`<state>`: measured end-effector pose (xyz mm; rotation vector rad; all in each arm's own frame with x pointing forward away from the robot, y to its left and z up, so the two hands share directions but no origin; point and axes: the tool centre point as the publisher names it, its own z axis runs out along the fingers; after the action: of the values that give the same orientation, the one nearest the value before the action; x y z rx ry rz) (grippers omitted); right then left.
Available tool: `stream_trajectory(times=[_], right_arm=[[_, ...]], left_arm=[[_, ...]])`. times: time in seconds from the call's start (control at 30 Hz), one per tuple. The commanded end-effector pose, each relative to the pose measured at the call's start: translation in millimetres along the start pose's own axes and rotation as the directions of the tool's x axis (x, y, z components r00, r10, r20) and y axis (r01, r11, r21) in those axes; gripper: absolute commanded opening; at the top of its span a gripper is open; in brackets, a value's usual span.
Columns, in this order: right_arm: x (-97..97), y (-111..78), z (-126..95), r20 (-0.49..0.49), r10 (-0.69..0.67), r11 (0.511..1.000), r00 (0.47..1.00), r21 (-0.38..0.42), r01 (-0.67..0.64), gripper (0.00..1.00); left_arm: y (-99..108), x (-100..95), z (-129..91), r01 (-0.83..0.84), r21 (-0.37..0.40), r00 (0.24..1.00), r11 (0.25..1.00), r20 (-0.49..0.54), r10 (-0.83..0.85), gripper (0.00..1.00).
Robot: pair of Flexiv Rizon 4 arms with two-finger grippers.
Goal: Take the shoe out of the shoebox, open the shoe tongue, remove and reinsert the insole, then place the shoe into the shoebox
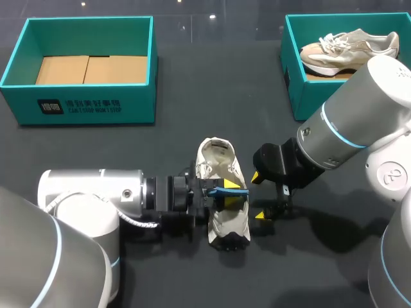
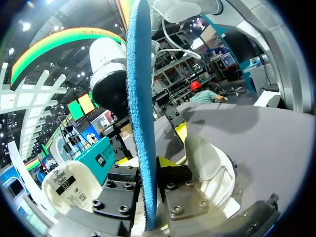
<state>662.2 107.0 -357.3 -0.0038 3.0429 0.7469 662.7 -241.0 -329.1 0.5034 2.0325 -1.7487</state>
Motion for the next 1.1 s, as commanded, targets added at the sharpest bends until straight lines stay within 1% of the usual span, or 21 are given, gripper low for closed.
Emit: stream_trajectory(times=[0.03,0.17,0.27,0.33,0.37,0.4,0.43,0.57,0.7,0.8,0.9,1.1], right_arm=[[1.6,0.1,0,0.003,0.001,1.000,1.000,0.003,-0.001,1.00],[1.6,0.1,0,0.003,0.001,1.000,1.000,0.003,-0.001,1.00],[1.6,0.1,0,0.003,0.001,1.000,1.000,0.003,-0.001,1.00],[1.6,0.1,0,0.003,0.001,1.000,1.000,0.003,-0.001,1.00],[1.6,0.1,0,0.003,0.001,1.000,1.000,0.003,-0.001,1.00],[1.6,0.1,0,0.003,0.001,1.000,1.000,0.003,-0.001,1.00],[1.6,0.1,0,0.003,0.001,1.000,1.000,0.003,-0.001,1.00],[1.6,0.1,0,0.003,0.001,1.000,1.000,0.003,-0.001,1.00],[1.6,0.1,0,0.003,0.001,1.000,1.000,0.003,-0.001,1.00],[1.6,0.1,0,0.003,0.001,1.000,1.000,0.003,-0.001,1.00],[1.6,0.1,0,0.003,0.001,1.000,1.000,0.003,-0.001,1.00],[1.6,0.1,0,0.003,0.001,1.000,1.000,0.003,-0.001,1.00]], left_arm=[[-11,2.4,-5,-0.001,-0.026,1.000,1.000,0.006,0.001,0.19],[-17,3.9,-6,-0.009,-0.031,1.000,0.999,0.001,0.009,0.25],[-21,4.7,-7,-0.018,-0.027,1.000,0.999,0.001,0.018,0.25],[-22,5.2,-7,-0.022,-0.026,1.000,0.999,0.002,0.022,0.22],[-22,5.4,-7,-0.025,-0.025,1.000,0.999,0.003,0.025,0.19],[-22,5.7,-7,-0.031,-0.026,1.000,0.999,0.005,0.031,0.03],[-22,6.4,-7,-0.042,-0.030,0.999,0.999,0.005,0.042,0.00],[-15,8.5,-7,-0.087,-0.037,0.996,0.995,-0.003,0.087,0.00],[-5,9.2,-6,-0.120,-0.028,0.993,0.992,-0.005,0.120,0.00],[-1,9.1,-4,-0.128,0.012,0.991,0.992,-0.021,0.129,0.00],[3,8.6,-3,-0.142,0.029,0.989,0.989,-0.026,0.142,0.00],[12,4.8,-1,-0.169,0.013,0.985,0.985,-0.011,0.170,0.00]])
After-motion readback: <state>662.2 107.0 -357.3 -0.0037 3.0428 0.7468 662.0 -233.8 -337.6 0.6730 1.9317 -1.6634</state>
